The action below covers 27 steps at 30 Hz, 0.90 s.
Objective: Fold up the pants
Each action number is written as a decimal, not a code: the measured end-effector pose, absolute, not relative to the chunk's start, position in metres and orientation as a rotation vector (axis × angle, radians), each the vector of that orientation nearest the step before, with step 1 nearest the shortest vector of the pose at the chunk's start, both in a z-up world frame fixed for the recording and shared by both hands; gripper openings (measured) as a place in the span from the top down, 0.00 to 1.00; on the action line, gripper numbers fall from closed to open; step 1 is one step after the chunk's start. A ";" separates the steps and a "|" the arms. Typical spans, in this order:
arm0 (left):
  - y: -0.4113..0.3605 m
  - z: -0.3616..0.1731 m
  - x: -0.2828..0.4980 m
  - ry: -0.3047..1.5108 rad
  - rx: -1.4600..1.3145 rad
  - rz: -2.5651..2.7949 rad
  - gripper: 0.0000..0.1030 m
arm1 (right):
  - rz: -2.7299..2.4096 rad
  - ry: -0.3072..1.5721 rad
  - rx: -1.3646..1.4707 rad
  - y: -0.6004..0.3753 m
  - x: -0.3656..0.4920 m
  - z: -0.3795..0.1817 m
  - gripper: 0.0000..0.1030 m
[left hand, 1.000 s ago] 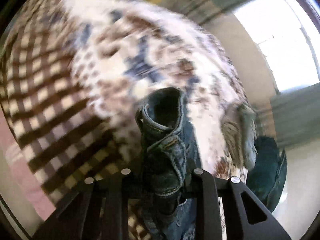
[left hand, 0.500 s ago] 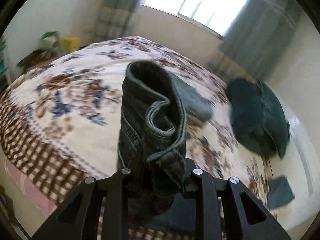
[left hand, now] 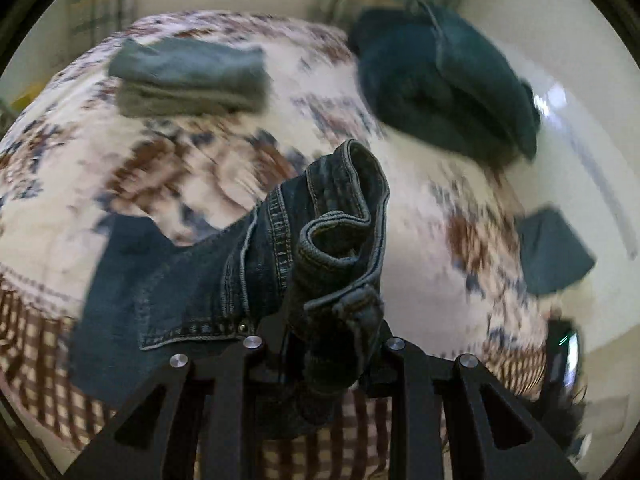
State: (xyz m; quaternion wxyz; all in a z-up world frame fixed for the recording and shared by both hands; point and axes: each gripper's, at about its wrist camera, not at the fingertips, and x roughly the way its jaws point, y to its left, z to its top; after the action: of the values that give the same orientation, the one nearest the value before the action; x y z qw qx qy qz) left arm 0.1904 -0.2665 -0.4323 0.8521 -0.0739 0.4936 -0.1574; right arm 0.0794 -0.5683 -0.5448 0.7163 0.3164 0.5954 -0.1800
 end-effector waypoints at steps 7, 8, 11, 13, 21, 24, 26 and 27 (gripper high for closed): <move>-0.312 -0.476 0.176 1.128 -0.027 -0.331 0.79 | -0.422 1.325 0.726 -0.591 0.068 -0.559 0.09; -0.316 -0.480 0.176 1.150 -0.002 -0.319 0.78 | -0.420 1.327 0.729 -0.593 0.067 -0.560 0.09; -0.326 -0.487 0.179 1.215 0.057 -0.299 0.74 | -0.403 1.329 0.746 -0.594 0.063 -0.559 0.09; -0.325 -0.485 0.181 1.230 0.030 -0.297 0.67 | -0.385 1.320 0.765 -0.592 0.060 -0.554 0.09; -0.301 -0.441 0.188 1.178 -0.002 -0.256 0.29 | -0.220 1.261 0.846 -0.575 0.071 -0.532 0.09; -0.274 -0.434 0.197 1.161 0.020 -0.172 0.29 | -0.158 1.259 0.846 -0.558 0.089 -0.533 0.09; -0.251 -0.438 0.204 1.157 0.036 -0.110 0.29 | -0.121 1.261 0.874 -0.549 0.100 -0.541 0.09; -0.237 -0.443 0.208 1.161 0.048 -0.070 0.29 | -0.100 1.265 0.897 -0.545 0.106 -0.547 0.08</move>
State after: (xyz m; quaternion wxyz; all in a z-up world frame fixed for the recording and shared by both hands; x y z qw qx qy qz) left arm 0.2076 -0.2375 -0.4428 0.8354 0.0225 0.5482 -0.0330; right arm 0.1060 -0.5447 -0.5475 0.7129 0.4048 0.5709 -0.0450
